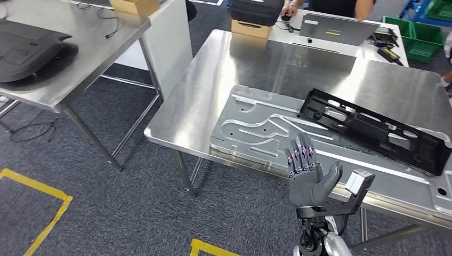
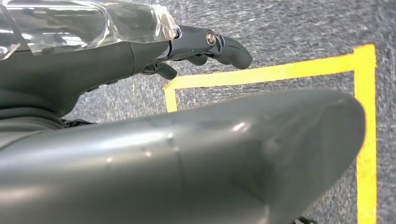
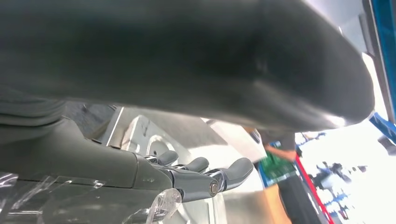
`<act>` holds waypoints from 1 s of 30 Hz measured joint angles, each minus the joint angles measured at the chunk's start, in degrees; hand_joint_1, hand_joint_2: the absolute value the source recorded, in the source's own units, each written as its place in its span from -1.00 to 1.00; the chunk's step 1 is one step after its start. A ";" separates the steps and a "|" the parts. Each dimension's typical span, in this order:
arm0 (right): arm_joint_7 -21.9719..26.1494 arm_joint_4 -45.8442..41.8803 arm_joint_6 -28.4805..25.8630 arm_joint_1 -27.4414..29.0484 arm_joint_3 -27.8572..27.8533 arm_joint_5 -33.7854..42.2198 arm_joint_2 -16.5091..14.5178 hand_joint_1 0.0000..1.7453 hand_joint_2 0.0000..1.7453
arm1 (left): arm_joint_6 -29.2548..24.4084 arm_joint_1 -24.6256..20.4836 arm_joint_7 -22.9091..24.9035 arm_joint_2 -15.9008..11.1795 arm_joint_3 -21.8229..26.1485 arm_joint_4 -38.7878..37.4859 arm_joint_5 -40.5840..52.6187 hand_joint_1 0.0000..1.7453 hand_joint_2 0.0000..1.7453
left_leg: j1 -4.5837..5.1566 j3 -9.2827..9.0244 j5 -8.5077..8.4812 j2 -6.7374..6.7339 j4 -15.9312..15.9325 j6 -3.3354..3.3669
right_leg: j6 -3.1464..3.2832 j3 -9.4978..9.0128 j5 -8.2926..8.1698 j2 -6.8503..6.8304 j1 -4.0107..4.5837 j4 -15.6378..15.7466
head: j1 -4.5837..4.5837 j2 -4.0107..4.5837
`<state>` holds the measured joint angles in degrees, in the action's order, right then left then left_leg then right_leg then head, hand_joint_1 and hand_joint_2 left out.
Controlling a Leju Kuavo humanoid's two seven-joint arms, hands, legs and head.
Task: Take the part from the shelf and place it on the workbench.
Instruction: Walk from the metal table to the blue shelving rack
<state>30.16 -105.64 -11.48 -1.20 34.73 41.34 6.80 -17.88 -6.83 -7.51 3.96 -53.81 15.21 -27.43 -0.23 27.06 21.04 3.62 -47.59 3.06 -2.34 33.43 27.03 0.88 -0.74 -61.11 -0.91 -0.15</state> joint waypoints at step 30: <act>-3.84 12.72 3.89 -1.31 2.23 5.28 -1.31 -1.00 -1.00 | -0.05 -0.01 1.28 0.09 -0.65 -0.02 -0.10 -1.00 -1.00 | -0.18 1.58 -1.54 0.00 0.52 -0.38 | -0.33 1.53 1.29 -0.63 -0.04 -2.06 | -0.09 -0.01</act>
<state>26.32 -92.92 -7.60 -2.51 36.96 46.61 5.49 -17.93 -6.84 -6.23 4.05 -54.46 15.19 -27.53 -0.41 28.64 19.50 3.63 -47.07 2.68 -2.67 34.96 28.32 0.26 -0.78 -63.17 -1.01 -0.16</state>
